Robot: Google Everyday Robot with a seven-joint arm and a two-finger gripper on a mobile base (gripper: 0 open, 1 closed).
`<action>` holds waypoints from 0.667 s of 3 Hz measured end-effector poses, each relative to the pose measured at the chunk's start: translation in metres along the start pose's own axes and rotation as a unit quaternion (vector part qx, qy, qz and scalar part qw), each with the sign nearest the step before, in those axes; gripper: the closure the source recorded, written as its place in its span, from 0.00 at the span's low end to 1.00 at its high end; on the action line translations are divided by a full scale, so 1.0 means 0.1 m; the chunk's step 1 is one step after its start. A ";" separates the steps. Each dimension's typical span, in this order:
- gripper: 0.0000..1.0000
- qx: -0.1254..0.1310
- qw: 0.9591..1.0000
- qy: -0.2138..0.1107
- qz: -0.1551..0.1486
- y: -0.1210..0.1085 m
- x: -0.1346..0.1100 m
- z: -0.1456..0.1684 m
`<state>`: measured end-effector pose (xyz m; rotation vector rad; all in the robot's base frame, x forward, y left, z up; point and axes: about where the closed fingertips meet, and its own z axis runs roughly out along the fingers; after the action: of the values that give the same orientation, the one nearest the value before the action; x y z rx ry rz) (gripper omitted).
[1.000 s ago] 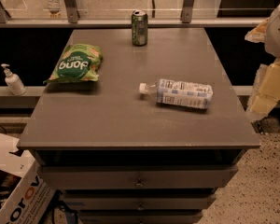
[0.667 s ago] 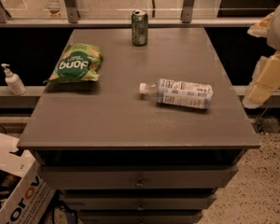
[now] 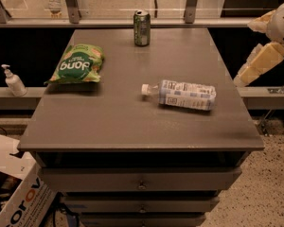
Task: Move green can near blue plastic bottle
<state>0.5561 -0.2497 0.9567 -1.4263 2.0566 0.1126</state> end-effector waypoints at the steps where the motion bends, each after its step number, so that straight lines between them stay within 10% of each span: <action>1: 0.00 0.005 0.997 -0.069 0.034 -0.25 -0.07 0.26; 2: 0.00 0.031 0.990 -0.125 0.056 -0.42 -0.33 0.48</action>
Offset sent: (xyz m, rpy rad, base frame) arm 0.0857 0.0558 -0.0175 0.3668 -0.1522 -0.0869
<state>0.6210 -0.2201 0.9471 -1.1938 1.9144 0.2584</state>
